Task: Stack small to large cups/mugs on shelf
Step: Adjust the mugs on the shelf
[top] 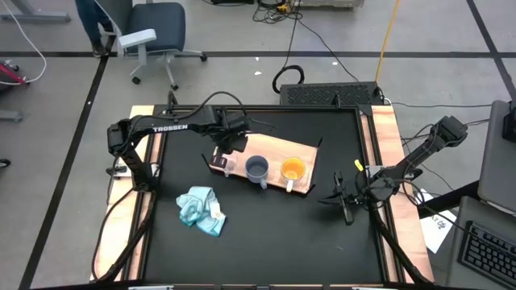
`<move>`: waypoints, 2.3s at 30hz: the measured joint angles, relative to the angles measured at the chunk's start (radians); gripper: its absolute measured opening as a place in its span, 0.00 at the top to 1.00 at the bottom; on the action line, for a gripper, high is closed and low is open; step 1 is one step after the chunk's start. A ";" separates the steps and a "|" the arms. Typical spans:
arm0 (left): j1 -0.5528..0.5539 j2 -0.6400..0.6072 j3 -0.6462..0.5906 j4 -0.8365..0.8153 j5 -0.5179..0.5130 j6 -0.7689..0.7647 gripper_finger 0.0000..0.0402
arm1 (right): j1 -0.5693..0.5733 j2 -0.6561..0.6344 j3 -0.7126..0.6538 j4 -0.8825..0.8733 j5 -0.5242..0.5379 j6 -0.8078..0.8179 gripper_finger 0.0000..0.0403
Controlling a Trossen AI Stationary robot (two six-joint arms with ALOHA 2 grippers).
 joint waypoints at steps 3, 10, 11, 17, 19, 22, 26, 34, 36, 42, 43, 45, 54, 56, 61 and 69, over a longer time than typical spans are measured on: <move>0.007 0.000 0.000 0.000 -0.011 0.041 1.00 | 0.000 0.000 0.000 0.001 0.000 0.000 1.00; 0.060 0.000 0.000 0.001 -0.016 0.074 1.00 | 0.000 0.000 0.000 0.000 0.000 0.000 1.00; 0.066 0.000 0.000 0.001 -0.016 0.077 1.00 | 0.000 0.000 0.000 0.000 0.000 0.000 1.00; 0.077 0.001 0.000 0.008 0.011 0.132 1.00 | 0.000 0.000 0.000 0.000 0.000 -0.007 1.00; 0.072 0.004 0.000 0.014 0.023 0.146 1.00 | 0.000 0.000 0.000 0.000 0.000 -0.008 1.00; 0.064 0.004 0.000 0.026 0.030 0.156 1.00 | 0.000 0.000 0.000 -0.001 0.000 -0.008 1.00; 0.053 0.004 0.000 0.039 0.032 0.159 1.00 | 0.000 0.000 0.000 -0.002 0.000 -0.008 1.00; 0.051 0.005 0.000 0.039 0.033 0.127 0.99 | 0.000 0.000 0.000 -0.001 0.000 -0.008 1.00; 0.051 0.005 0.000 0.039 0.033 0.126 0.98 | 0.000 0.000 0.000 -0.001 0.000 -0.008 1.00; 0.040 0.006 0.000 0.041 0.033 0.124 0.99 | 0.000 0.000 0.000 -0.001 0.001 -0.008 1.00; 0.038 0.006 0.000 0.041 0.033 0.124 0.99 | 0.000 0.000 0.000 -0.001 0.001 -0.008 1.00; 0.033 0.006 0.000 0.040 0.030 0.123 0.98 | 0.000 0.000 0.000 -0.001 0.001 -0.008 1.00; 0.011 0.006 -0.001 0.045 -0.020 0.112 0.84 | 0.000 0.000 0.000 -0.002 0.001 -0.008 1.00; 0.010 0.006 -0.001 0.053 -0.021 0.108 0.81 | 0.000 0.000 0.000 -0.005 0.001 -0.008 1.00; 0.009 0.006 0.005 0.060 -0.026 0.091 0.77 | 0.000 0.000 0.000 -0.004 0.001 -0.005 1.00; -0.017 0.006 0.079 0.000 -0.023 0.039 0.68 | 0.000 0.000 0.000 -0.011 0.001 -0.004 1.00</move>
